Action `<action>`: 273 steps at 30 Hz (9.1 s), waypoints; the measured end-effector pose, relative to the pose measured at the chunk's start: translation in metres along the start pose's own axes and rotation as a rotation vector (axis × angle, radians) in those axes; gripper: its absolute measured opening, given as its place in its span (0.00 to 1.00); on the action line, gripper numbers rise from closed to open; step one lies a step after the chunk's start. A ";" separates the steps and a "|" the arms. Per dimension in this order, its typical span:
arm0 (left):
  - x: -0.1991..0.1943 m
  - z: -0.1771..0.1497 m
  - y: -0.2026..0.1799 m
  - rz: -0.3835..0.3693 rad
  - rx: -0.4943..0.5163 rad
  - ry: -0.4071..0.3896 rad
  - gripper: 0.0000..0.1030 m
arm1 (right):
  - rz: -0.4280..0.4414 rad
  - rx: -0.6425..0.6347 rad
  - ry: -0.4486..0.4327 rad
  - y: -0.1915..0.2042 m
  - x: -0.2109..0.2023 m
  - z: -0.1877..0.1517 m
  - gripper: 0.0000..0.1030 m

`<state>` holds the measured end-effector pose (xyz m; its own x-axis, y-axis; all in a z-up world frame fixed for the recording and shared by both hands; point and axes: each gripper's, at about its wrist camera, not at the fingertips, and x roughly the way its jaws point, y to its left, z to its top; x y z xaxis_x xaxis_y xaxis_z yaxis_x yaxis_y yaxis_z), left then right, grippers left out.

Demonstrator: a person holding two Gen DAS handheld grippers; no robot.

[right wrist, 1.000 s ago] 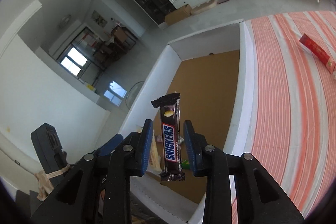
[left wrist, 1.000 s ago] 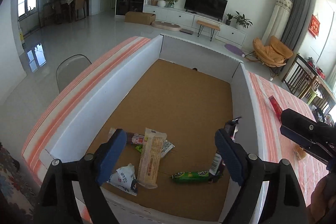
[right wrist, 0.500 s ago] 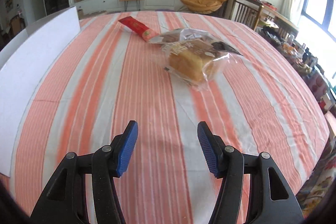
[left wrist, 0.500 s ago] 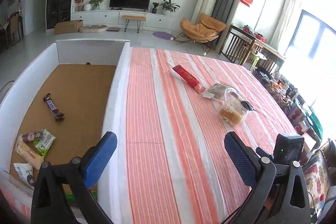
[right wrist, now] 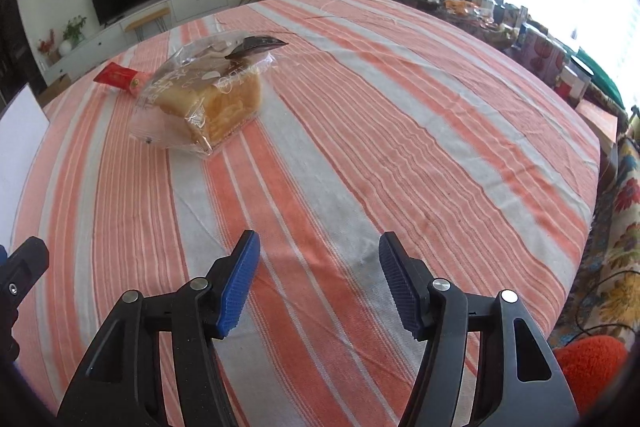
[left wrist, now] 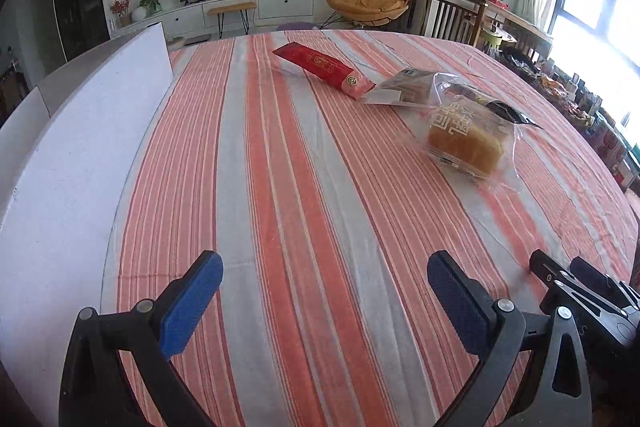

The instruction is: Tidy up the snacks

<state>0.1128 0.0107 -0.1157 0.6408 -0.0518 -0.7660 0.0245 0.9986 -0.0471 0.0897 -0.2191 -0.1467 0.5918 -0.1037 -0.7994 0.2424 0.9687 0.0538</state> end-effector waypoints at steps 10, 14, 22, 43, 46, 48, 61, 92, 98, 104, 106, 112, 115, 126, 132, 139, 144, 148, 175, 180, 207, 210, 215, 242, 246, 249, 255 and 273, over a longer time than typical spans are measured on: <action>0.020 -0.008 0.028 -0.014 -0.105 0.022 0.98 | -0.006 -0.016 0.009 0.005 0.001 -0.002 0.70; 0.020 -0.008 0.033 -0.040 -0.131 0.014 0.98 | -0.006 -0.016 0.009 0.006 0.001 -0.002 0.71; 0.020 -0.008 0.034 -0.047 -0.131 0.016 0.99 | -0.006 -0.017 0.009 0.005 0.001 -0.001 0.73; 0.025 -0.006 0.024 0.011 -0.085 0.042 1.00 | -0.002 -0.020 0.010 0.008 0.002 -0.001 0.78; 0.026 -0.006 0.024 0.017 -0.081 0.044 1.00 | -0.002 -0.020 0.010 0.008 0.002 -0.001 0.79; 0.026 -0.006 0.023 0.020 -0.078 0.046 1.00 | -0.002 -0.020 0.010 0.009 0.002 -0.001 0.79; 0.030 -0.006 0.019 0.061 -0.041 0.065 1.00 | -0.001 -0.020 0.009 0.008 0.002 -0.001 0.80; 0.032 -0.006 0.019 0.079 -0.025 0.073 1.00 | 0.000 -0.020 0.008 0.008 0.003 -0.001 0.81; 0.032 -0.006 0.019 0.079 -0.025 0.073 1.00 | 0.000 -0.020 0.008 0.009 0.003 -0.001 0.81; 0.032 -0.006 0.019 0.078 -0.025 0.073 1.00 | 0.000 -0.020 0.008 0.008 0.003 -0.001 0.81; 0.032 -0.006 0.019 0.078 -0.025 0.073 1.00 | 0.000 -0.020 0.008 0.008 0.003 -0.001 0.81; 0.032 -0.006 0.019 0.078 -0.025 0.073 1.00 | 0.000 -0.020 0.008 0.008 0.003 -0.001 0.81; 0.032 -0.006 0.019 0.078 -0.025 0.073 1.00 | 0.000 -0.020 0.008 0.009 0.004 -0.001 0.81; 0.032 -0.006 0.019 0.078 -0.025 0.073 1.00 | 0.000 -0.020 0.008 0.008 0.004 -0.001 0.81; 0.032 -0.006 0.019 0.078 -0.025 0.073 1.00 | 0.000 -0.020 0.008 0.009 0.004 -0.001 0.81; 0.032 -0.006 0.019 0.078 -0.025 0.073 1.00 | 0.000 -0.020 0.008 0.008 0.004 -0.001 0.81; 0.032 -0.006 0.019 0.078 -0.025 0.073 1.00 | 0.000 -0.020 0.008 0.008 0.004 -0.001 0.81; 0.032 -0.006 0.019 0.078 -0.025 0.073 1.00 | 0.000 -0.020 0.008 0.008 0.004 -0.001 0.82; 0.032 -0.006 0.019 0.079 -0.025 0.073 1.00 | 0.001 -0.020 0.007 0.009 0.004 -0.001 0.82; 0.032 -0.006 0.019 0.079 -0.025 0.073 1.00 | 0.001 -0.020 0.007 0.009 0.004 -0.001 0.82; 0.032 -0.006 0.019 0.079 -0.024 0.073 1.00 | 0.001 -0.020 0.007 0.009 0.004 -0.001 0.82; 0.032 -0.006 0.019 0.080 -0.024 0.073 1.00 | 0.001 -0.020 0.007 0.009 0.004 -0.001 0.82; 0.032 -0.006 0.019 0.075 -0.022 0.072 1.00 | 0.002 -0.020 0.007 0.008 0.004 -0.001 0.82; 0.174 0.186 -0.005 0.017 -0.189 0.171 0.15 | 0.039 -0.058 0.015 0.019 0.012 0.006 0.87; 0.132 0.177 0.012 -0.028 -0.132 0.164 0.14 | 0.039 -0.055 0.014 0.019 0.011 0.006 0.87; 0.087 0.160 0.024 -0.078 -0.091 0.188 0.14 | 0.036 -0.053 0.012 0.019 0.011 0.005 0.87; 0.027 0.081 0.025 -0.069 0.027 0.247 0.14 | 0.033 -0.050 0.008 0.019 0.009 0.001 0.87; 0.043 0.005 0.034 0.067 -0.002 0.080 1.00 | 0.031 -0.051 0.002 0.019 0.007 -0.002 0.87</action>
<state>0.1451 0.0424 -0.1469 0.5776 0.0146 -0.8162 -0.0178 0.9998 0.0053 0.0972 -0.2014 -0.1526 0.5965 -0.0727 -0.7993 0.1839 0.9818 0.0479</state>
